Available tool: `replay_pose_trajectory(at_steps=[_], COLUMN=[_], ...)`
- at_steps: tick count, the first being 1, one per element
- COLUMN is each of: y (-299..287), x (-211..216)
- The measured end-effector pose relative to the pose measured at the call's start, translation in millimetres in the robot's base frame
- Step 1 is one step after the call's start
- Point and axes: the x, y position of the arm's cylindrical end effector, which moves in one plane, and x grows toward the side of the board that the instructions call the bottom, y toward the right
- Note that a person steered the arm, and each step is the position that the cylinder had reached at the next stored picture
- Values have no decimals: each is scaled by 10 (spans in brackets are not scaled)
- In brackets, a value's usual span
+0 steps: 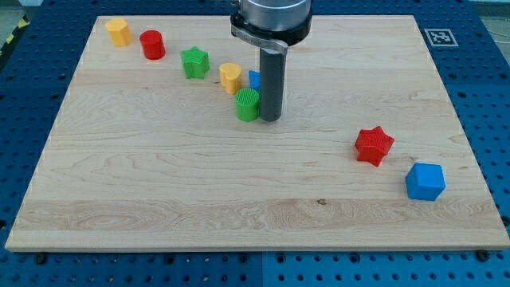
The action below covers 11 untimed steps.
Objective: Move the green star into the yellow heart
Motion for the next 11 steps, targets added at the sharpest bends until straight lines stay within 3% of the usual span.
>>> replay_pose_trajectory(at_steps=[1, 2, 3, 4, 8, 11], y=[8, -432, -1118, -1341, -1812, -1468], x=[198, 163, -160, -533, -1360, -1553])
